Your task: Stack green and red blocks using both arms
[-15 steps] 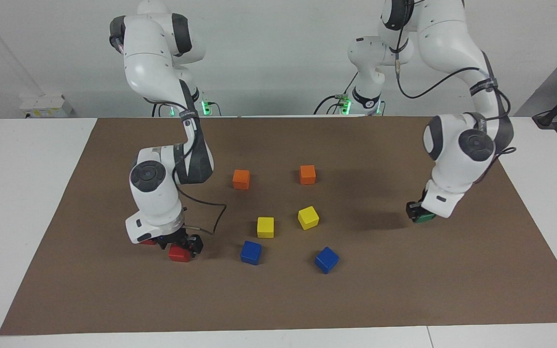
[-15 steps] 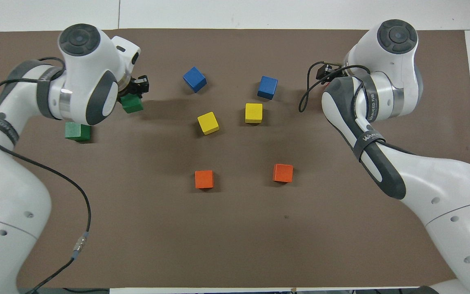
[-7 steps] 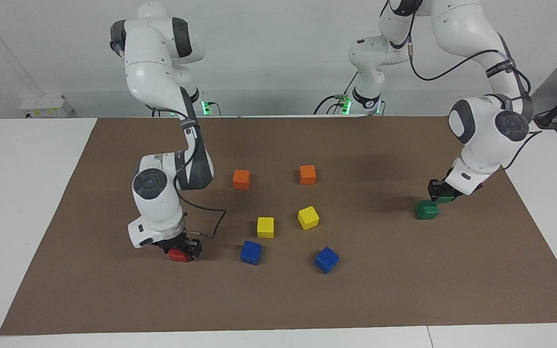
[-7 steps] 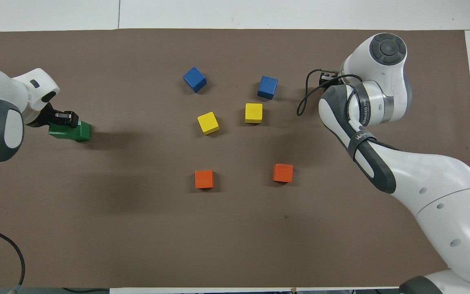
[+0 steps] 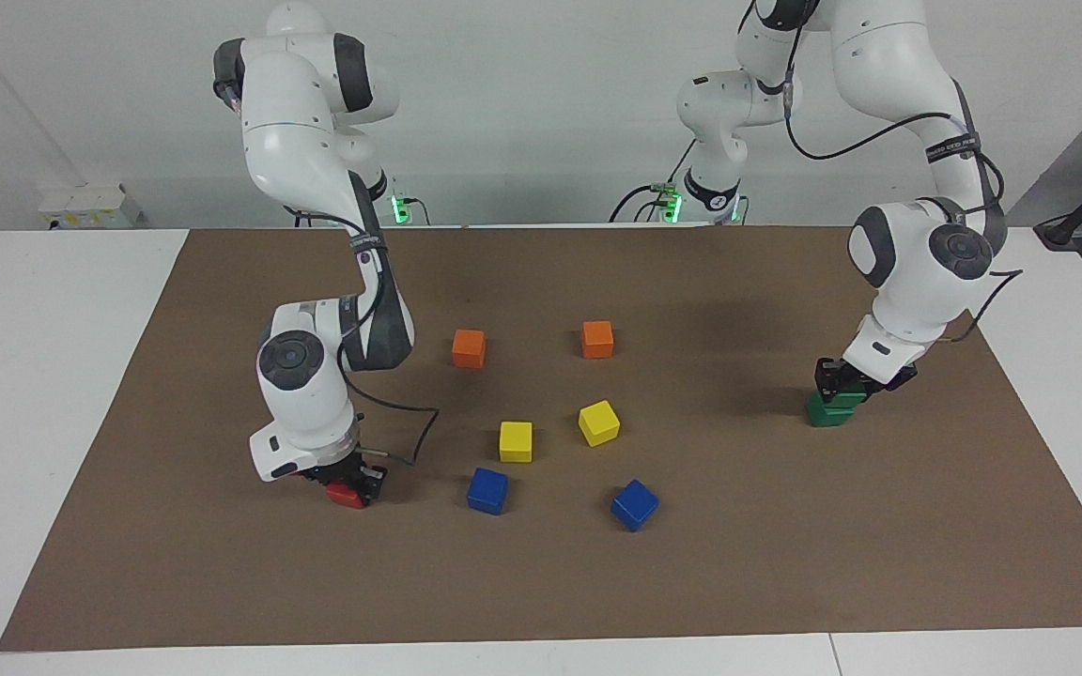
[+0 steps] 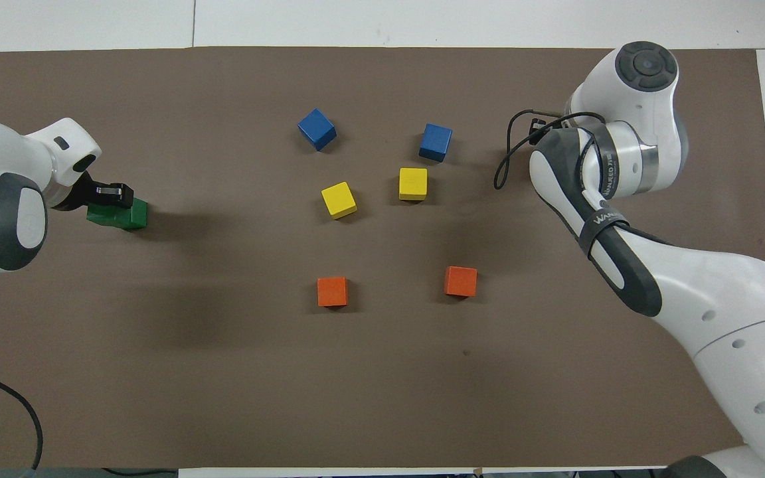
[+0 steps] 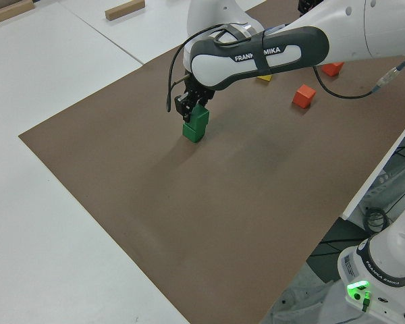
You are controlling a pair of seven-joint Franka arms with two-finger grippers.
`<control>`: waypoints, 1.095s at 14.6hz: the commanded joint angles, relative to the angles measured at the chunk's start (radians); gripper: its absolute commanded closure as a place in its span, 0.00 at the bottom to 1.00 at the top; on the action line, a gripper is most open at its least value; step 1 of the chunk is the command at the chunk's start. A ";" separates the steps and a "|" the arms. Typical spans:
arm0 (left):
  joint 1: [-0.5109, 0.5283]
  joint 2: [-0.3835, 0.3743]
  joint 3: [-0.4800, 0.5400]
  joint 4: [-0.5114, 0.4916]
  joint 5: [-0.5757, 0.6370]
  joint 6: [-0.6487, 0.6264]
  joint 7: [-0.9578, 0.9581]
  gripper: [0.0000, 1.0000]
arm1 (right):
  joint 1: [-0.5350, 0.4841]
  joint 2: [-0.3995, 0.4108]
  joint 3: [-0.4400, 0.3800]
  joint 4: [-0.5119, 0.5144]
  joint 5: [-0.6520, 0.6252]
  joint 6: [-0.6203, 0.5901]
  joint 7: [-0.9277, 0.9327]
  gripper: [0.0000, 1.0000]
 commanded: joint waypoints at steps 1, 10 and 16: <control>0.001 -0.024 0.004 -0.050 -0.018 0.051 -0.019 1.00 | -0.056 -0.117 0.014 -0.058 0.007 -0.068 -0.074 1.00; 0.002 -0.020 0.005 -0.068 -0.017 0.074 -0.006 0.13 | -0.130 -0.225 0.014 -0.339 0.013 0.203 -0.379 1.00; 0.002 -0.020 0.007 -0.045 -0.017 0.056 -0.006 0.00 | -0.134 -0.217 0.014 -0.342 0.015 0.217 -0.373 1.00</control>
